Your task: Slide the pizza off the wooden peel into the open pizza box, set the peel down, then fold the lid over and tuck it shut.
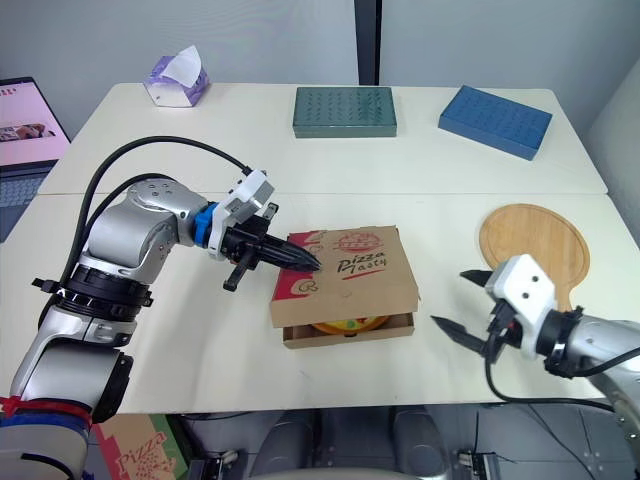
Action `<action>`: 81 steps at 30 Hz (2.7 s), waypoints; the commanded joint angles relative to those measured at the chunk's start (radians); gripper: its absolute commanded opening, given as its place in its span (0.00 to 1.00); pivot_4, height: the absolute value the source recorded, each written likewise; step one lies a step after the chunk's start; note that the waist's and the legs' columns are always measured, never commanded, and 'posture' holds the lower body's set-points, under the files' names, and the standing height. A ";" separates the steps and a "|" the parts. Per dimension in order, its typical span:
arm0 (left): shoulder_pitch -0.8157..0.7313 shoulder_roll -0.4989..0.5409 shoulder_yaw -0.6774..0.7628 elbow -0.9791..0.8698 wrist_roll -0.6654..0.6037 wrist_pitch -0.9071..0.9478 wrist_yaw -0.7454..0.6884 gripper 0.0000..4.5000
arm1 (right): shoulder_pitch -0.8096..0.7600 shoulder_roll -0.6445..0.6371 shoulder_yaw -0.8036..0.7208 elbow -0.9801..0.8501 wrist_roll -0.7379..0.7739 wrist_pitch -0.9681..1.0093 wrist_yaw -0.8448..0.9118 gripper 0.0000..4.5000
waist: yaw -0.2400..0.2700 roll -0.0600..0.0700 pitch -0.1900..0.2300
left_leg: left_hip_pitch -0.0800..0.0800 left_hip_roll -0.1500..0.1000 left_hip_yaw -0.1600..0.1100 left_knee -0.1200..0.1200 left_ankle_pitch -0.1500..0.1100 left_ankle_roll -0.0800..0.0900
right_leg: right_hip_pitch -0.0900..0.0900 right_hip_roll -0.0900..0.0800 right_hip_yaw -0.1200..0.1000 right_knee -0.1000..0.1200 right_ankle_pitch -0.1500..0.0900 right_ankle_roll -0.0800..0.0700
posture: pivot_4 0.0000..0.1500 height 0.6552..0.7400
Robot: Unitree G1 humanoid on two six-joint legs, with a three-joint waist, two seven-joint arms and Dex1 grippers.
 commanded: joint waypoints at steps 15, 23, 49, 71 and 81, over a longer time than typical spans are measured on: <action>-0.033 0.007 -0.026 0.026 -0.006 -0.045 -0.013 0.00 | -0.227 -0.091 -0.057 0.008 0.304 0.122 0.025 0.99 | 0.001 0.000 0.000 | 0.000 0.000 0.000 0.000 0.000 0.000 | 0.000 0.000 0.000 0.000 0.000 0.000 | 1.00 0.86; -0.056 -0.004 -0.043 0.041 -0.014 -0.055 -0.013 0.00 | -0.348 -0.096 0.208 -0.001 0.177 0.034 0.017 0.99 | 0.001 0.000 0.000 | 0.000 0.000 0.000 0.000 0.000 0.000 | 0.000 0.000 0.000 0.000 0.000 0.000 | 1.00 0.86; -0.063 -0.019 -0.078 0.037 -0.029 -0.086 -0.013 0.00 | -0.312 -0.125 0.320 -0.018 0.044 -0.061 0.075 0.99 | 0.000 0.000 0.000 | 0.000 -0.001 0.000 0.002 0.000 0.000 | 0.000 0.000 0.000 0.002 0.001 0.000 | 1.00 0.86; -0.019 0.007 -0.058 0.010 -0.026 -0.062 -0.013 0.00 | -0.242 -0.033 0.410 0.195 -0.128 -0.175 0.067 0.24 | -0.002 0.000 0.000 | 0.000 -0.001 0.000 0.003 0.000 0.000 | 0.000 -0.001 0.000 0.003 0.001 0.000 | 1.00 0.86; -0.015 0.000 -0.052 0.015 -0.015 -0.056 -0.013 0.00 | -0.305 0.059 0.455 0.211 -0.101 -0.133 0.076 0.00 | 0.000 0.000 0.000 | 0.000 -0.001 -0.001 0.003 0.000 0.000 | 0.001 -0.001 0.000 0.003 0.001 0.000 | 1.00 0.86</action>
